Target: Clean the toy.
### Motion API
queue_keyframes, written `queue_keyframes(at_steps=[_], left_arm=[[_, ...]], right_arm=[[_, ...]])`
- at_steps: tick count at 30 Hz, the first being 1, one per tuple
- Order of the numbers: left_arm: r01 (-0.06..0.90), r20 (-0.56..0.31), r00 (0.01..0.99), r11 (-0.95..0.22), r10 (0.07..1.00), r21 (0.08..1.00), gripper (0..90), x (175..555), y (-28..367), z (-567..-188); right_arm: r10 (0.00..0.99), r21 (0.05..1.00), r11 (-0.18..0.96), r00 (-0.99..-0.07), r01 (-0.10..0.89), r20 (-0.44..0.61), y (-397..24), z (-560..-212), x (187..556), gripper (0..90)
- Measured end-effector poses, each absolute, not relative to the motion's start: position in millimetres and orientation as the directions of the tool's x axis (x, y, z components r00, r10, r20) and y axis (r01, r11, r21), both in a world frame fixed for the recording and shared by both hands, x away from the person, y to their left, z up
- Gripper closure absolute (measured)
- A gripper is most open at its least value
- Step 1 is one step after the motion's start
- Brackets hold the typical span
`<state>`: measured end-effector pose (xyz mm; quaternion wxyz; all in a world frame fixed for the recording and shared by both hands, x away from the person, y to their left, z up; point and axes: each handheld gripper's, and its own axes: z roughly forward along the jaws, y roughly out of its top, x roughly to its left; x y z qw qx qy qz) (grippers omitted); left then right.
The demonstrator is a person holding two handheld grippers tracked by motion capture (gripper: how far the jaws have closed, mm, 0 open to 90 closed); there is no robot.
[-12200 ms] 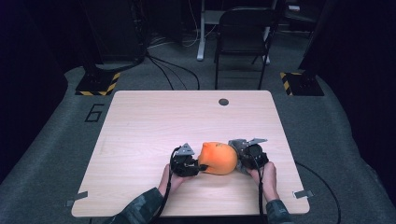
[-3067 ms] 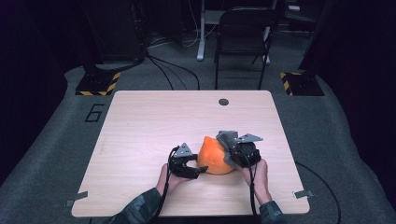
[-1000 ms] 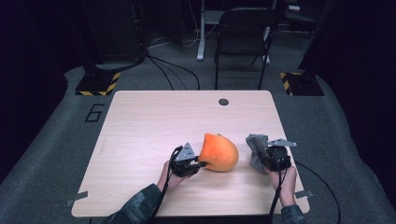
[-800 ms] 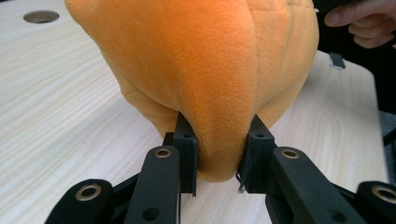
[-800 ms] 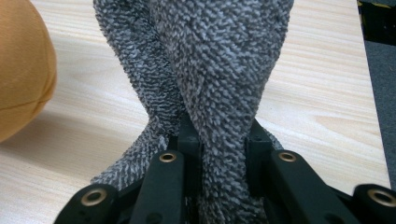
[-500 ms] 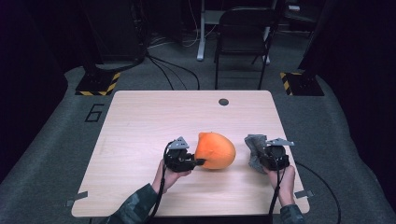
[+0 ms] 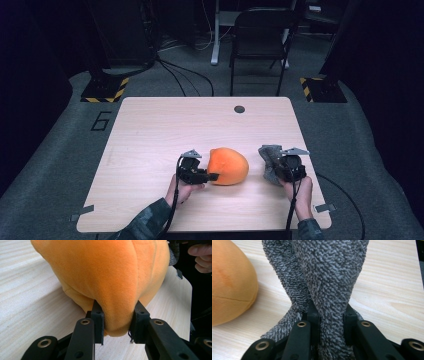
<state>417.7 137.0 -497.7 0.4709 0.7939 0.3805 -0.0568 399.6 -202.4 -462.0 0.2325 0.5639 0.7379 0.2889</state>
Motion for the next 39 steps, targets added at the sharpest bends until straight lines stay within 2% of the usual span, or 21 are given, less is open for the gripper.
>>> queue_keyframes(at_steps=[6,10,14,17,21,31,39], left_arm=[[0.645,-0.428,0.712,-0.277,0.556,0.712,68.1,415,135,-497],[0.625,-0.399,0.723,-0.287,0.563,0.726,67.7,413,134,-497],[0.611,-0.382,0.733,-0.299,0.562,0.733,67.6,409,131,-495],[0.604,-0.371,0.741,-0.313,0.56,0.733,67.7,407,130,-495],[0.588,-0.349,0.751,-0.326,0.561,0.741,67.8,407,128,-496],[0.567,-0.327,0.766,-0.343,0.554,0.749,67.9,406,126,-498],[0.57,-0.335,0.767,-0.341,0.547,0.747,67.8,405,125,-499]], right_arm=[[0.939,0.746,0.178,-0.337,0.641,0.066,-179,-431,390,74.2],[0.886,0.781,0.216,-0.454,0.586,0.096,-128,-410,385,73.9],[0.846,0.787,0.285,-0.53,0.547,0.062,-79,-410,380,74.3],[0.845,0.777,0.342,-0.535,0.529,-0.007,-58,-420,378,74.3],[0.851,0.771,0.38,-0.52,0.511,-0.074,-60,-434,383,74.6],[0.876,0.752,0.368,-0.475,0.546,-0.084,-91,-437,385,74.4],[0.924,0.707,0.313,-0.375,0.634,-0.073,-123,-456,394,74.4]])
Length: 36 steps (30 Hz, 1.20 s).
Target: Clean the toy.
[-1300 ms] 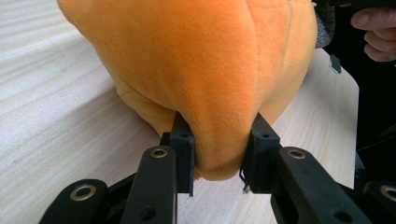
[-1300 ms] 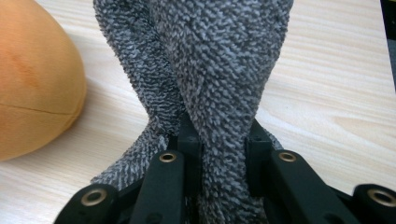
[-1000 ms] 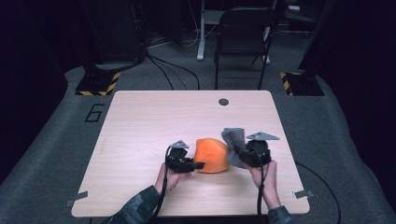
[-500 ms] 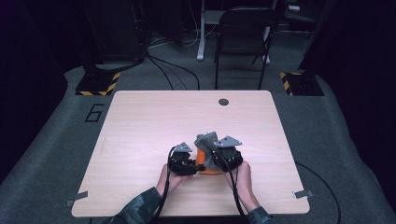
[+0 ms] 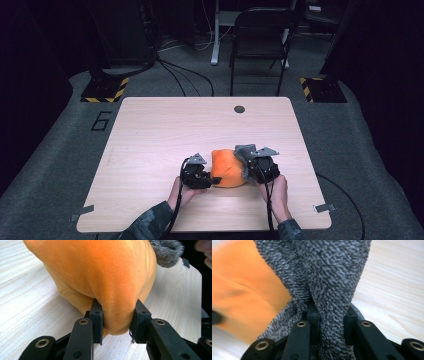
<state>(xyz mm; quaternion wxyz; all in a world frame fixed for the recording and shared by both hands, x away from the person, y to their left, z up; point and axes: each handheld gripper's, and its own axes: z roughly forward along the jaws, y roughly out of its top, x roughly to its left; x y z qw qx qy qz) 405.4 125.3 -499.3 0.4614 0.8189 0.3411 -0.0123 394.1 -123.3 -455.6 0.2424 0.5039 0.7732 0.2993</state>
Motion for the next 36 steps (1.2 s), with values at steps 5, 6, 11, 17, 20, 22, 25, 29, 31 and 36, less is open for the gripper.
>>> queue_keyframes(at_steps=[5,6,11,17,20,22,25,29,31,36], left_arm=[[0.572,-0.338,0.766,-0.339,0.547,0.747,67.8,406,126,-500],[0.571,-0.338,0.766,-0.339,0.547,0.747,67.8,406,127,-500],[0.56,-0.328,0.774,-0.343,0.541,0.754,67.7,407,127,-501],[0.554,-0.321,0.777,-0.346,0.542,0.757,67.7,406,127,-499],[0.547,-0.313,0.782,-0.353,0.539,0.759,67.4,407,127,-499],[0.545,-0.31,0.782,-0.353,0.541,0.76,67.4,407,127,-499],[0.546,-0.31,0.781,-0.354,0.542,0.759,67.4,407,127,-499],[0.532,-0.291,0.79,-0.369,0.54,0.762,67.4,407,127,-499],[0.531,-0.29,0.79,-0.367,0.541,0.764,67.4,406,126,-499],[0.528,-0.282,0.791,-0.374,0.542,0.762,67.4,406,126,-499]], right_arm=[[0.938,0.663,0.297,-0.34,0.687,-0.067,-134,-474,405,74.4],[0.94,0.65,0.295,-0.336,0.7,-0.064,-135,-480,407,74.4],[0.934,0.595,0.321,-0.35,0.737,-0.071,-136,-502,416,74.3],[0.94,0.611,0.298,-0.336,0.733,-0.054,-146,-489,416,74.2],[0.947,0.664,0.265,-0.317,0.699,-0.045,-152,-468,410,74.2],[0.943,0.712,0.259,-0.331,0.653,-0.039,-149,-450,403,74.1],[0.921,0.777,0.243,-0.389,0.581,0.003,-137,-421,388,74.1],[0.883,0.814,0.278,-0.469,0.511,-0.007,-104,-406,374,73.6],[0.854,0.815,0.307,-0.521,0.492,-0.007,-85,-408,370,73.5],[0.837,0.768,0.428,-0.529,0.476,-0.139,-60,-434,374,73.7]])
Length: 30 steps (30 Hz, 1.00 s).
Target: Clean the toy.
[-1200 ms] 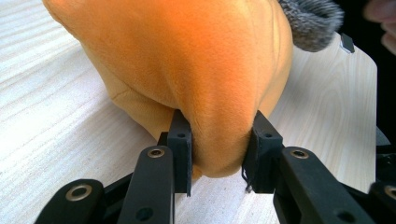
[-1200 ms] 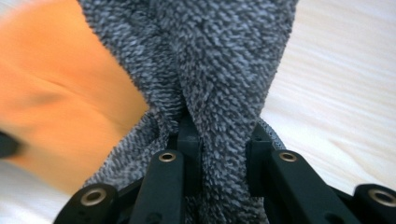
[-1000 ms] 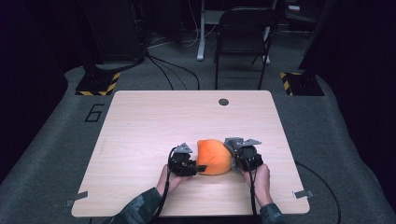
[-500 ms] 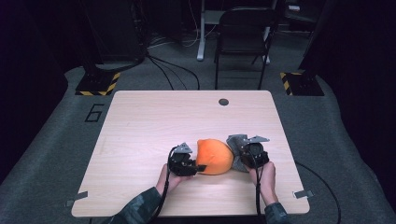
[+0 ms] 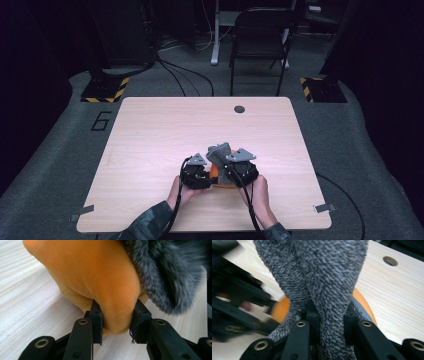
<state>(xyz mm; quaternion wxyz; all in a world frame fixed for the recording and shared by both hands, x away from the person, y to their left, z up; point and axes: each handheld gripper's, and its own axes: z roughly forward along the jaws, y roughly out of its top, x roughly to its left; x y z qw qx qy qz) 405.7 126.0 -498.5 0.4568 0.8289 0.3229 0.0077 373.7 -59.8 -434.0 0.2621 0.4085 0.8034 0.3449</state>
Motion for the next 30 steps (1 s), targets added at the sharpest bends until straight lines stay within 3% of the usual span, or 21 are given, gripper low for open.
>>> queue_keyframes(at_steps=[24,30], left_arm=[[0.525,-0.289,0.795,-0.367,0.533,0.768,67.2,405,125,-498],[0.522,-0.286,0.798,-0.372,0.53,0.768,67.1,405,125,-498]], right_arm=[[0.909,0.723,0.362,-0.396,0.589,-0.131,-115,-447,393,73.2],[0.932,0.655,0.33,-0.345,0.679,-0.112,-138,-476,409,73.6]])
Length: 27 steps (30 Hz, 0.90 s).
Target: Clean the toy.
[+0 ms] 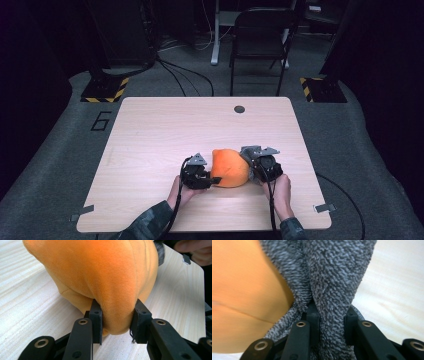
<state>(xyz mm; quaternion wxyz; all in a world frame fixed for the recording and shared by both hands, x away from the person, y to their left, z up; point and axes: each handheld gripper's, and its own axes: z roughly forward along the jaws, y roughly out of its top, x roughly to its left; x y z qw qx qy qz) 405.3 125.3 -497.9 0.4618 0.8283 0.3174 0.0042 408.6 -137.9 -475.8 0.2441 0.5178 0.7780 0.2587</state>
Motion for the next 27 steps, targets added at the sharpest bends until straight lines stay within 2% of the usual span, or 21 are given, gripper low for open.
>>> queue_keyframes(at_steps=[11,16,18,21,25,27], left_arm=[[0.518,-0.283,0.8,-0.369,0.53,0.772,67.0,404,125,-498],[0.516,-0.282,0.8,-0.368,0.529,0.774,66.9,404,125,-498],[0.517,-0.284,0.8,-0.368,0.528,0.773,66.9,404,125,-498],[0.518,-0.284,0.8,-0.369,0.528,0.772,66.8,405,126,-498],[0.513,-0.278,0.802,-0.37,0.529,0.774,66.8,405,125,-499],[0.514,-0.279,0.801,-0.369,0.53,0.774,66.8,405,125,-499]], right_arm=[[0.921,0.587,0.367,-0.37,0.722,-0.121,-133,-502,418,73.5],[0.915,0.584,0.384,-0.379,0.715,-0.138,-132,-501,418,73.5],[0.921,0.58,0.374,-0.365,0.724,-0.138,-135,-496,418,73.7],[0.935,0.638,0.331,-0.332,0.696,-0.124,-142,-472,412,74.0],[0.934,0.731,0.303,-0.344,0.611,-0.099,-143,-437,397,74.0],[0.931,0.739,0.302,-0.353,0.602,-0.093,-140,-431,393,74.0]])
